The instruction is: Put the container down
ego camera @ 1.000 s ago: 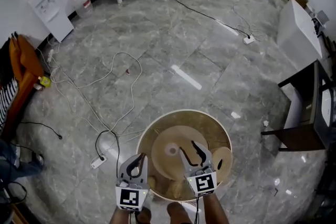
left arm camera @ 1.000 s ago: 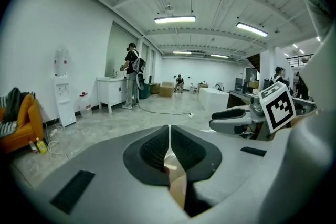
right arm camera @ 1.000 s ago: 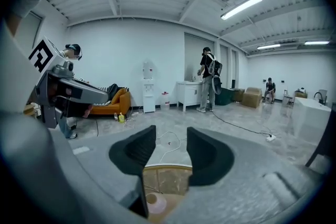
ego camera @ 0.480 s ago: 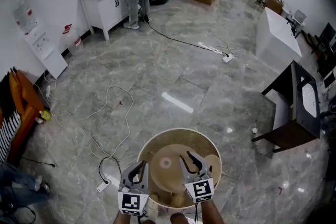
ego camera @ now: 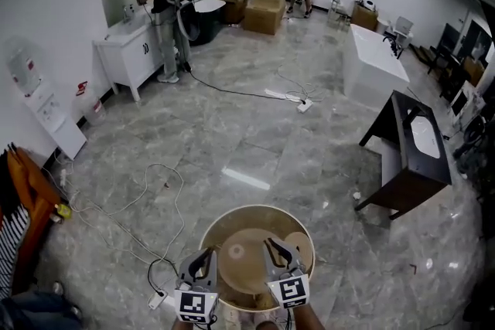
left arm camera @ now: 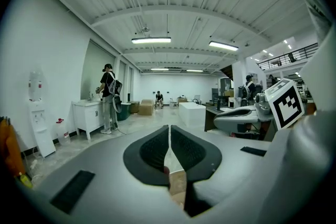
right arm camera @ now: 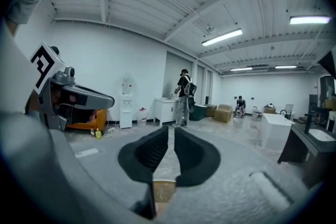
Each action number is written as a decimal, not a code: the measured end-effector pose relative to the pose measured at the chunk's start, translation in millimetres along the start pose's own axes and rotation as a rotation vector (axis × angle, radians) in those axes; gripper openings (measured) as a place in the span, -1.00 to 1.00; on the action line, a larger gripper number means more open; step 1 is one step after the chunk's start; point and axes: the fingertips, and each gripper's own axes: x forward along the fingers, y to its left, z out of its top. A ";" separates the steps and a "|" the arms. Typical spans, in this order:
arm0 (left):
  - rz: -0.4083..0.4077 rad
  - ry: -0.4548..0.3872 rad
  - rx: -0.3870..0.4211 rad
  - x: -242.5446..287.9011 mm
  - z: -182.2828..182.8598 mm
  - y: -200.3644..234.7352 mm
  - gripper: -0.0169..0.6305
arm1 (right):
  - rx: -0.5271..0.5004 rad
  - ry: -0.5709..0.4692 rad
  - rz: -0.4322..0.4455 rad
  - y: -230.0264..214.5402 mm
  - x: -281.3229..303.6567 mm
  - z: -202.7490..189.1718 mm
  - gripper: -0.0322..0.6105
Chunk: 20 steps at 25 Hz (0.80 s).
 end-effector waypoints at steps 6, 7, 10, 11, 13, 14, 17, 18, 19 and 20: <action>-0.022 -0.019 -0.011 -36.3 13.5 -20.6 -0.86 | 0.017 -0.013 -0.067 7.3 -52.9 18.1 -0.79; -0.027 -0.027 -0.009 -43.7 17.0 -23.3 -0.86 | 0.021 -0.016 -0.076 11.8 -61.0 20.4 -0.81; -0.052 -0.039 0.003 -62.7 26.5 -29.6 -0.86 | 0.030 -0.028 -0.105 24.5 -81.7 28.4 -0.85; -0.061 -0.038 0.007 -68.2 26.7 -31.3 -0.86 | 0.031 -0.030 -0.113 27.6 -88.0 30.4 -0.86; -0.074 -0.038 0.023 -79.4 22.0 -34.9 -0.86 | 0.034 -0.027 -0.125 32.8 -101.9 30.7 -0.87; -0.077 -0.038 0.032 -84.8 19.5 -36.5 -0.86 | 0.035 -0.024 -0.130 34.4 -108.9 30.0 -0.87; -0.084 -0.033 0.037 -101.3 18.0 -40.3 -0.86 | 0.021 -0.018 -0.143 37.7 -127.7 31.3 -0.87; -0.089 -0.027 0.023 -108.0 20.4 -42.3 -0.86 | 0.015 -0.016 -0.148 39.5 -133.6 32.7 -0.87; -0.093 -0.018 0.001 -115.3 24.5 -44.7 -0.86 | 0.011 -0.016 -0.152 41.9 -139.5 33.9 -0.87; -0.094 -0.009 -0.016 -122.4 27.1 -46.4 -0.86 | 0.012 -0.016 -0.156 44.5 -145.7 34.4 -0.87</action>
